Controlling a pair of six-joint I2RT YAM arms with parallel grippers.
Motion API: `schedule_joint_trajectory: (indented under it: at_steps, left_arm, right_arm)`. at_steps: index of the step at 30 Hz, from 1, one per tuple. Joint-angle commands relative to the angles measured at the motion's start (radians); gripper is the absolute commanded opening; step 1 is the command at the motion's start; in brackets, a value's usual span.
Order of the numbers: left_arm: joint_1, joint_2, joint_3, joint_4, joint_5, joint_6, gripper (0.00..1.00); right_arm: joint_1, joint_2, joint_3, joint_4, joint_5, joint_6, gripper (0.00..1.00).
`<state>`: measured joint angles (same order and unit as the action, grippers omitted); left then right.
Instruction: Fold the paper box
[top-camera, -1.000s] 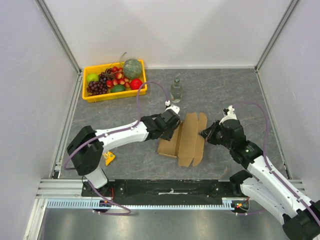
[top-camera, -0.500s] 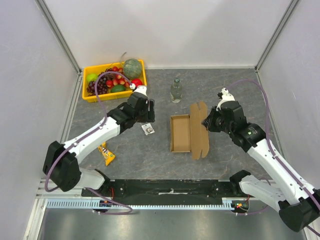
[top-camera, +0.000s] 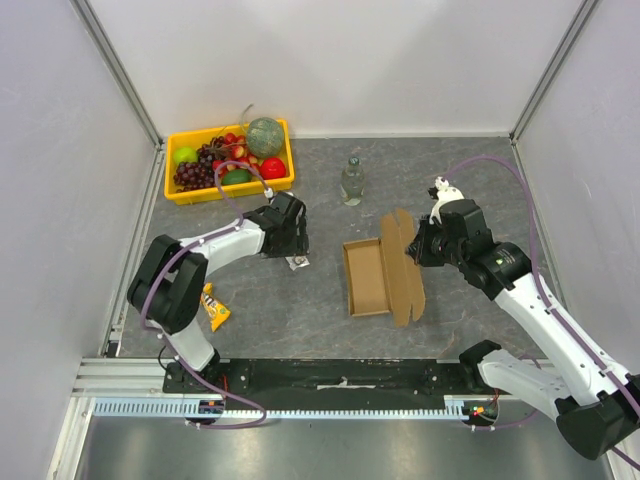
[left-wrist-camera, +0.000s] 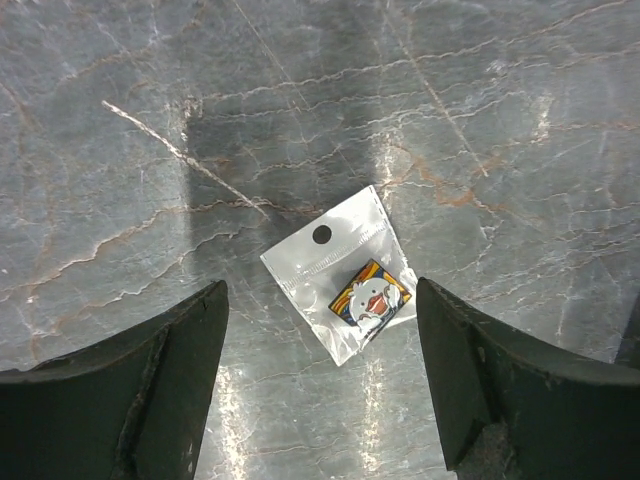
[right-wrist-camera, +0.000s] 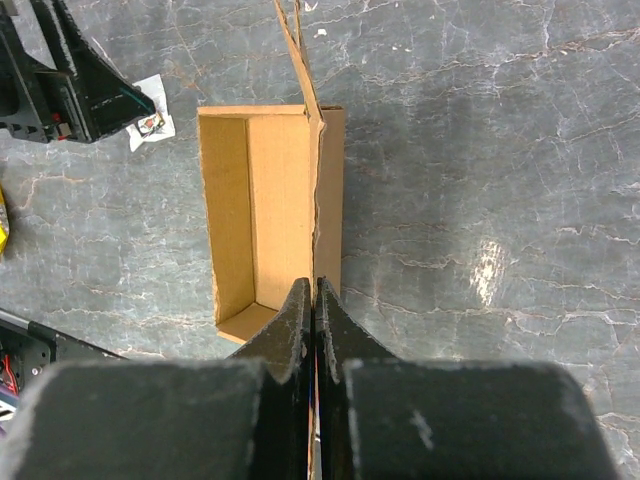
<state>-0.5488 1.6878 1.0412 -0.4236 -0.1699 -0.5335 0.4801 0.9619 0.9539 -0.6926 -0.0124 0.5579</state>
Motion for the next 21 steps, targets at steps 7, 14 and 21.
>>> schedule_joint_trajectory:
  at_steps: [7, 14, 21]
  left_arm:
    - [0.012, 0.049, -0.007, 0.077, 0.087, -0.075, 0.78]
    - [0.01, 0.087, -0.02, 0.1, 0.116, -0.079, 0.65]
    - [0.012, 0.089, -0.032, 0.114, 0.128, -0.072, 0.44]
  right_arm:
    - [-0.001, -0.015, 0.0, -0.001, -0.032, -0.027, 0.02]
    - [-0.001, -0.022, -0.015, 0.004, -0.035, -0.03, 0.02]
    - [-0.001, -0.023, -0.029, 0.018, -0.041, -0.027, 0.03]
